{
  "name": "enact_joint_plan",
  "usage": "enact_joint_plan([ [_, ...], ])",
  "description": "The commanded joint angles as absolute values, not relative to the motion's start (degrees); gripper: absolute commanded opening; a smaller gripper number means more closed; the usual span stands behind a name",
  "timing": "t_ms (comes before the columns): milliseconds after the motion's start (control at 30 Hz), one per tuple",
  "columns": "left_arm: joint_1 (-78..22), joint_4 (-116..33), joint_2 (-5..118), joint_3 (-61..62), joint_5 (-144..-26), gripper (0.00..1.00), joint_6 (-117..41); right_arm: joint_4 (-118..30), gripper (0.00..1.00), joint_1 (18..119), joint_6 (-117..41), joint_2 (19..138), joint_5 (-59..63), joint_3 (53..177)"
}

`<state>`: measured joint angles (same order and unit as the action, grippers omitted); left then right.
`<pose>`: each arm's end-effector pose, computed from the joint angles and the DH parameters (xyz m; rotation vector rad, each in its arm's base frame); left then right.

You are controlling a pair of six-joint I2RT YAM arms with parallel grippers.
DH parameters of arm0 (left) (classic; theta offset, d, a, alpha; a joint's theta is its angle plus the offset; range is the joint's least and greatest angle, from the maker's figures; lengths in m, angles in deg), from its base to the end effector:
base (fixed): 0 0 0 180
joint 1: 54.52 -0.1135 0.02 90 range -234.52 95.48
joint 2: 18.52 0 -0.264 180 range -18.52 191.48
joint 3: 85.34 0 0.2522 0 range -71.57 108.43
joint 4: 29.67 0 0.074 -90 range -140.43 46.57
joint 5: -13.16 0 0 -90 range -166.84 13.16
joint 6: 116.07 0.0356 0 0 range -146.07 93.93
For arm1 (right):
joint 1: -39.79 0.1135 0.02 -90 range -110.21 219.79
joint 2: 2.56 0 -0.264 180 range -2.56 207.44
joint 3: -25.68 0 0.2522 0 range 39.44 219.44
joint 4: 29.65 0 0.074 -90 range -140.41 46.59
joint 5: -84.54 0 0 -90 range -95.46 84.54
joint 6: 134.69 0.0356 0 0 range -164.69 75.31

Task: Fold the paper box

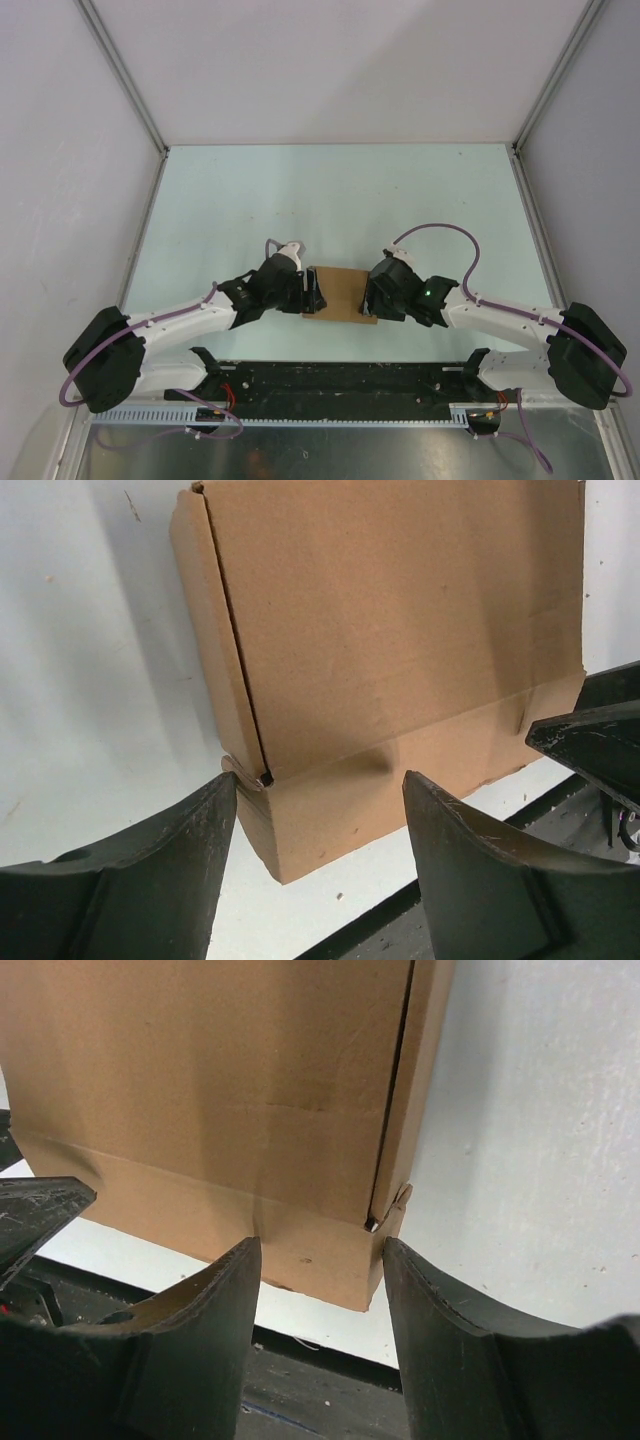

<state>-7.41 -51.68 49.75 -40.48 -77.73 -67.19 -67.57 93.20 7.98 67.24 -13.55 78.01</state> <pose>0.1566 -0.1693 0.1805 0.1384 2.4931 -0.7264 0.1420 0.1829 0.1956 0.0408 2.6174 0.5403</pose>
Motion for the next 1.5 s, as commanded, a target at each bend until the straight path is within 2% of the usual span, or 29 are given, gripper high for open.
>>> enact_joint_plan([
  [0,-6.88,-50.11,48.89,-38.53,-79.91,0.72,-68.25,-64.94,0.57,92.88,8.49,65.39,-12.05,78.02],
  [300,-6.8,-49.93,47.04,-39.14,-81.67,0.72,-68.96,-65.29,0.57,91.91,9.01,63.36,-9.5,78.02],
  [600,-6.8,-49.93,46.61,-40.11,-80.36,0.7,-67.73,-67.4,0.55,91.82,8.4,63.98,-11.96,77.94],
  [1133,-6.8,-48.18,46.78,-43.54,-77.02,0.66,-65.79,-63.54,0.45,92.26,8.13,63.98,-14.77,72.76],
  [1467,-6.8,-47.47,46.34,-43.45,-77.02,0.65,-64.74,-61.95,0.44,92.26,7.26,63.01,-15.83,72.31],
])
